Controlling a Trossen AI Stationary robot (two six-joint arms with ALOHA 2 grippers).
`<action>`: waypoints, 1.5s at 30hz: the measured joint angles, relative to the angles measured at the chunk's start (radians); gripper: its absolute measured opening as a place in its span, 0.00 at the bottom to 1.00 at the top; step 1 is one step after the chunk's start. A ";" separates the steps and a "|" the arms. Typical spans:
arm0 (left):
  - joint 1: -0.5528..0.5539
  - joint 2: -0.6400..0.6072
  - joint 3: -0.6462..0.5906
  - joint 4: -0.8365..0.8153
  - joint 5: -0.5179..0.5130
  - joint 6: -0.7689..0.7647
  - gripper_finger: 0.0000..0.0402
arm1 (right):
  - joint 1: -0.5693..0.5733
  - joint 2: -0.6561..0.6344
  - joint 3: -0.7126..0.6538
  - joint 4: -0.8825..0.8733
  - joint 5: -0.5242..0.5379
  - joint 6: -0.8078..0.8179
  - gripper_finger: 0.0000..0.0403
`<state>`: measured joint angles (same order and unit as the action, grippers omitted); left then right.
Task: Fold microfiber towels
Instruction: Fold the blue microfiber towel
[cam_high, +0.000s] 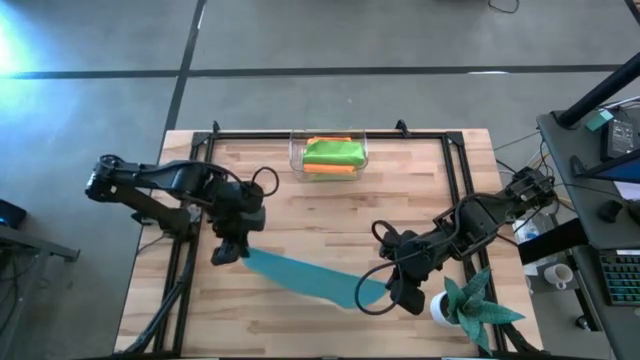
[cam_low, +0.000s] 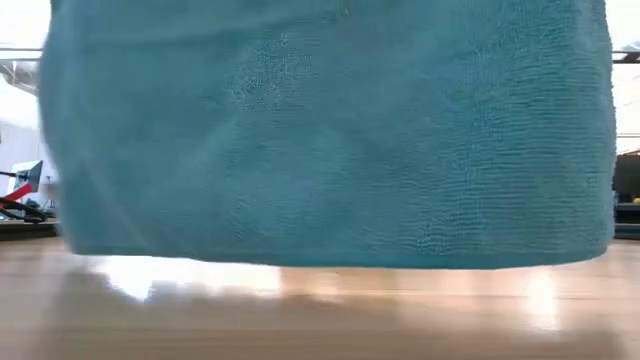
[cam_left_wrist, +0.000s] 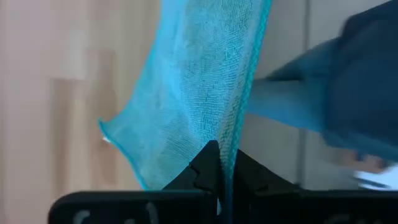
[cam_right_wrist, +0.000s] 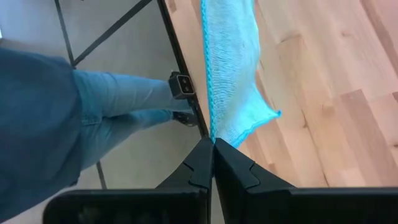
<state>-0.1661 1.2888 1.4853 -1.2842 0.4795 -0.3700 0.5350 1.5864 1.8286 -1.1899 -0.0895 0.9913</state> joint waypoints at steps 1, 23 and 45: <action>0.000 0.000 0.000 0.001 0.023 -0.022 0.00 | 0.002 0.000 0.000 0.001 -0.003 0.000 0.02; -0.175 0.033 -0.019 0.262 0.266 -0.453 0.00 | 0.153 0.008 0.000 0.167 -0.015 0.136 0.02; -0.010 0.066 -0.182 0.272 0.020 -0.009 0.00 | -0.066 0.232 -0.009 -0.210 0.203 0.137 0.02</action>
<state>-0.1762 1.3550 1.3036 -1.0124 0.4998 -0.3787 0.4685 1.8181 1.8194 -1.4003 0.1134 1.1279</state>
